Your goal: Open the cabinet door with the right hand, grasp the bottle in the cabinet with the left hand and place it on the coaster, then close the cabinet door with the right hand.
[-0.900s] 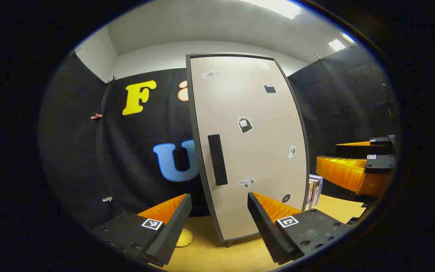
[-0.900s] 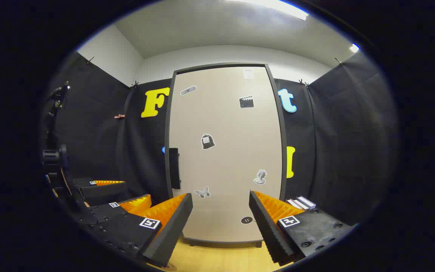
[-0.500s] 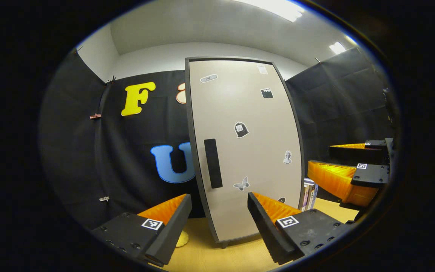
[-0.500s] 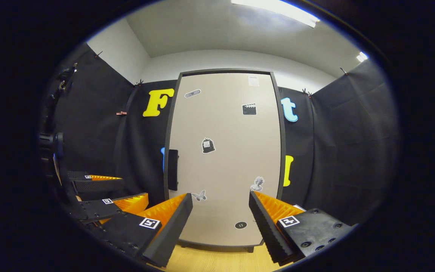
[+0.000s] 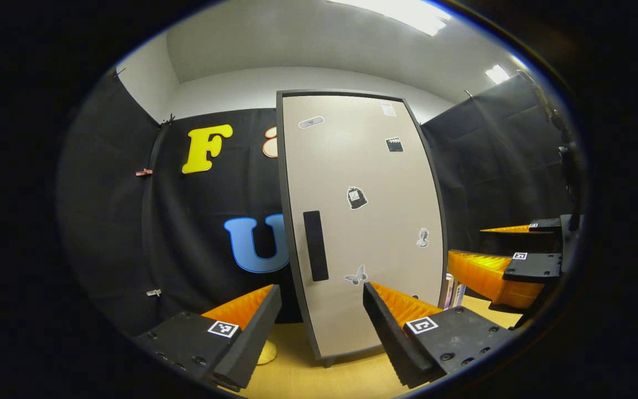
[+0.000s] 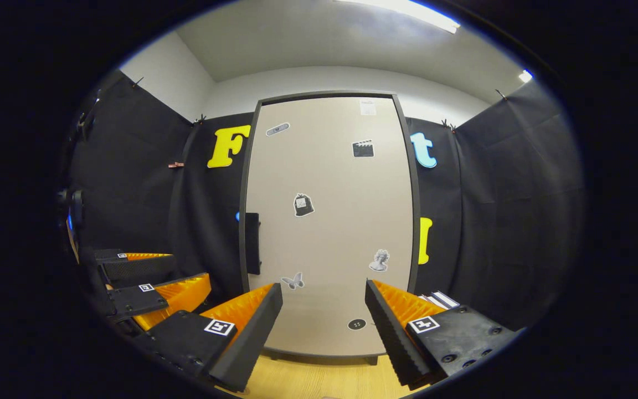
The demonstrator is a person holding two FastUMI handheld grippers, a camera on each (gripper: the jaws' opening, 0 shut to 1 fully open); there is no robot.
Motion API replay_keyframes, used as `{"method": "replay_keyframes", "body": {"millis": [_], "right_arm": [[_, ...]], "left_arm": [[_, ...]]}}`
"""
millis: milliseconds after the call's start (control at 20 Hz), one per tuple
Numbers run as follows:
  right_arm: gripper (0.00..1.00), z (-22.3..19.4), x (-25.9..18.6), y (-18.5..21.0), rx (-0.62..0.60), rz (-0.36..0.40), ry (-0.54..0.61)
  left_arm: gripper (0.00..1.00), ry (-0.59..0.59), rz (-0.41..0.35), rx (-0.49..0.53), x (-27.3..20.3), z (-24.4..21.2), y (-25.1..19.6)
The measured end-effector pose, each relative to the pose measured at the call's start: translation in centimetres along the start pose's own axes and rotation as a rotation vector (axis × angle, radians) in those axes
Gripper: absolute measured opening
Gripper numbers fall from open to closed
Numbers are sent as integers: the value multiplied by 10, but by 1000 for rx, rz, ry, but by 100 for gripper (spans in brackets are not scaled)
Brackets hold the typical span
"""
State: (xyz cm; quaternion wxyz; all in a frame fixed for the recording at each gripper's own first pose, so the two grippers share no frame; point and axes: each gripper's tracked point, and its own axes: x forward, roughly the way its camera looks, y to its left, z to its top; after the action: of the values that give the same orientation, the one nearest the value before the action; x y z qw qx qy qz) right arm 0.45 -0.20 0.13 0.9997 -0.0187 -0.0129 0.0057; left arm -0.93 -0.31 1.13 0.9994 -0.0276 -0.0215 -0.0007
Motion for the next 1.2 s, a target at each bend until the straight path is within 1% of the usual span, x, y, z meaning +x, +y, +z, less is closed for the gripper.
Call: {"method": "replay_keyframes", "body": {"millis": [250, 500, 750, 900, 1050, 1150, 1200], "right_arm": [[98, -8, 3, 9, -36, 25, 12], [98, -11, 17, 27, -15, 60, 33], [97, -1, 39, 62, 23, 132, 10], [98, 5, 57, 78, 16, 136, -18], [97, 10, 89, 101, 29, 146, -49], [97, 6, 113, 119, 35, 160, -42], [97, 1, 125, 122, 26, 148, -30]], "left_arm": [[94, 13, 12, -22, -1, -5, 10], [94, 22, 44, -27, -2, -12, 31], [94, 38, 69, -42, -9, -22, 58], [94, 49, 89, -44, -7, -29, 81], [94, 62, 117, -37, -6, -36, 105], [94, 68, 134, -38, -8, -40, 121], [94, 70, 138, -41, -8, -43, 127]]}}
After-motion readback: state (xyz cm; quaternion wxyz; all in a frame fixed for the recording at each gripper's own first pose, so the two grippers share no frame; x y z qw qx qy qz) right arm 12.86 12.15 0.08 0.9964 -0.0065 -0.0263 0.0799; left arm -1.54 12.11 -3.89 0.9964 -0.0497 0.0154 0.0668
